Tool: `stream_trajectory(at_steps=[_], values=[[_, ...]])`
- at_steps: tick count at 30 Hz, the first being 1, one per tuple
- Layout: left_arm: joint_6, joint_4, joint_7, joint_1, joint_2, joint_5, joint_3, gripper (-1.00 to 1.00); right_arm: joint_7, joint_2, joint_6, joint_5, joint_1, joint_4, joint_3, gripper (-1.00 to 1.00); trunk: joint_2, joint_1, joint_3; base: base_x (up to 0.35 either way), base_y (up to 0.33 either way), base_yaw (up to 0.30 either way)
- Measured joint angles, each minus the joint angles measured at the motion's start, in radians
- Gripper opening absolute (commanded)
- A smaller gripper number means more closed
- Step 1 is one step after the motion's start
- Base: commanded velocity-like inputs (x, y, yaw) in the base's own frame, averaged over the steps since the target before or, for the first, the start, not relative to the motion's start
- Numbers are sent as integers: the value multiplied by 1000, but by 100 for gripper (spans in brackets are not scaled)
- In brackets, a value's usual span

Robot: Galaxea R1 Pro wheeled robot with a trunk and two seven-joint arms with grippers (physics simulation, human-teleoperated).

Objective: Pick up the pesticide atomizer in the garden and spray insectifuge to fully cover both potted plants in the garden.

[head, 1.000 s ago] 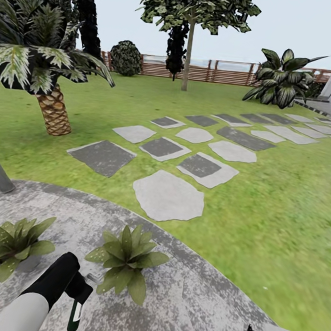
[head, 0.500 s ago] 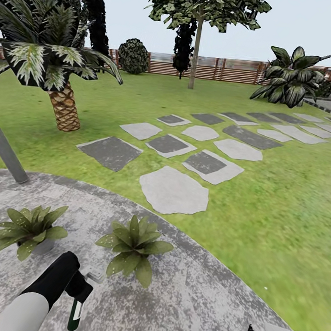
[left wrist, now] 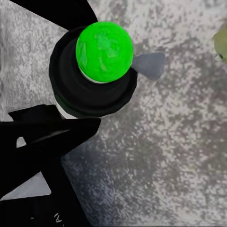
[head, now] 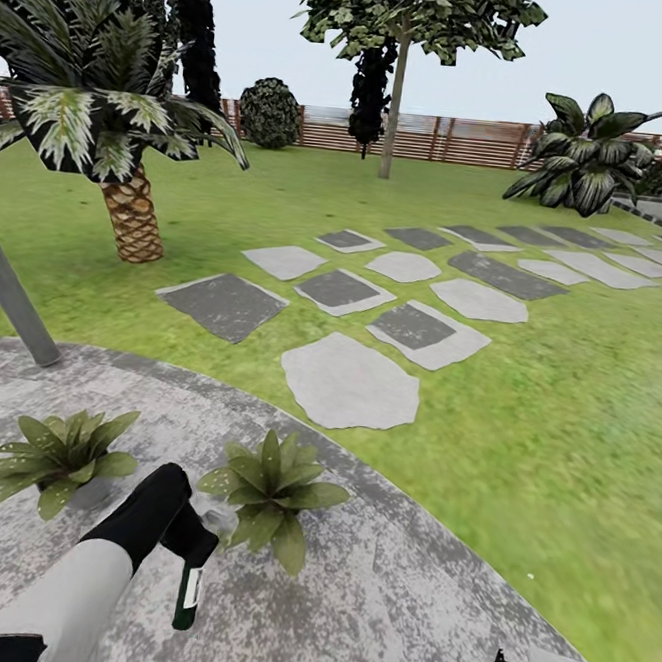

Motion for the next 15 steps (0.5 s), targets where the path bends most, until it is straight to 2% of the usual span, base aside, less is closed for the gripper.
stream_trajectory(at_steps=[3, 5, 9, 10, 13, 15], values=[[5, -1, -13, -11, 55, 3, -15, -100, -1, 2, 1, -1, 0, 0, 0, 100, 0, 0, -1, 0, 0, 247], [7, 3, -15, -14, 67, 8, -17, -100, -1, 2, 1, -1, 0, 0, 0, 100, 0, 0, -2, 0, 0, 260], [7, 13, -15, -14, 64, 12, -32, -100, -1, 0, 1, -2, 0, -1, -1, 100, 0, 0, -3, 125, -80, 119], [9, 14, -15, -12, 63, 12, -45, -100, -1, -2, 0, -2, 0, -1, -1, 100, 0, 0, -3, 213, -166, 25], [16, 16, -20, -7, 59, 14, -127, -100, 1, -7, 0, 0, 1, -2, -2, 100, 0, 0, -3, 219, -197, 7], [17, 16, -41, -9, 62, 14, -145, -100, 2, -8, 0, 1, 1, -2, -2, 100, 0, 0, -3, 254, -157, 1]])
